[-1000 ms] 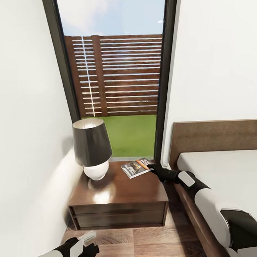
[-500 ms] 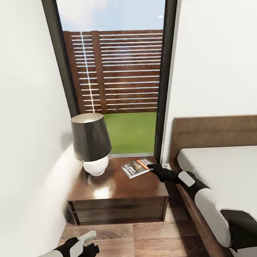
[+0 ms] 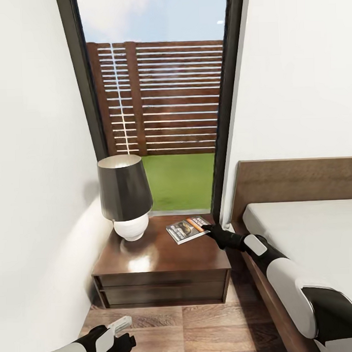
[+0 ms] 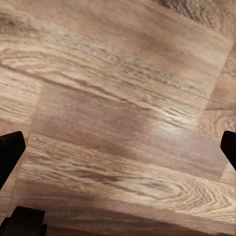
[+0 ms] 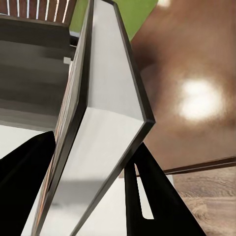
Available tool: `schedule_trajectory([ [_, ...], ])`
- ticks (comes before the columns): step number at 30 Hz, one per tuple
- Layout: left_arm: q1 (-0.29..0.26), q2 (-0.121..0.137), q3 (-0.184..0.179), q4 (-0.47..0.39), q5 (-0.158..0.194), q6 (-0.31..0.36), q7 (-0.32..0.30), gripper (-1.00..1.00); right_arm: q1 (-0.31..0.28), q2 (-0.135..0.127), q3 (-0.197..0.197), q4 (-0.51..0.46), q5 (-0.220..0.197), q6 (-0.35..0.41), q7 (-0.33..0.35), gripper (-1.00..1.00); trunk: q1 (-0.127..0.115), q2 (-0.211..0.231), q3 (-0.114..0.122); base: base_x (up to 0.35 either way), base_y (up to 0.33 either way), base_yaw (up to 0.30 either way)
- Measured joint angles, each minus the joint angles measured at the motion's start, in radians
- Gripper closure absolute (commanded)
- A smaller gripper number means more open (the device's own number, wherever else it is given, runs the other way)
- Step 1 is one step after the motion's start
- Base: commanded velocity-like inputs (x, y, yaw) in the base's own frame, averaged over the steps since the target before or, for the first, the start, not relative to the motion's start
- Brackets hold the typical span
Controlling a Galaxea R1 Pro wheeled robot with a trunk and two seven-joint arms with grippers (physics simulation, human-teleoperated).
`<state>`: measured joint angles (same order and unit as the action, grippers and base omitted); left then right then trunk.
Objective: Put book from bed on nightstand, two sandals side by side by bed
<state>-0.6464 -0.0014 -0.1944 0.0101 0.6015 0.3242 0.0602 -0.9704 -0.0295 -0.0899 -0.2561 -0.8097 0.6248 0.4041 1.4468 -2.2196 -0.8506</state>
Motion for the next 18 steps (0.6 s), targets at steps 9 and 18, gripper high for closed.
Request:
schedule_trajectory([
  [9, 0.000, 0.000, 0.000, 0.000, -0.001, 0.000, 0.000, -1.00, 0.001, 0.000, 0.000, 0.001, 0.001, 0.000, 0.000, 1.00, 0.000, 0.000, 0.000, 0.120, 0.133, 0.000],
  [18, 0.000, 0.000, 0.000, 0.000, -0.001, 0.000, 0.000, -1.00, 0.001, 0.000, 0.000, 0.001, 0.000, 0.000, 0.001, 1.00, 0.000, 0.000, 0.000, 0.045, 0.043, 0.000],
])
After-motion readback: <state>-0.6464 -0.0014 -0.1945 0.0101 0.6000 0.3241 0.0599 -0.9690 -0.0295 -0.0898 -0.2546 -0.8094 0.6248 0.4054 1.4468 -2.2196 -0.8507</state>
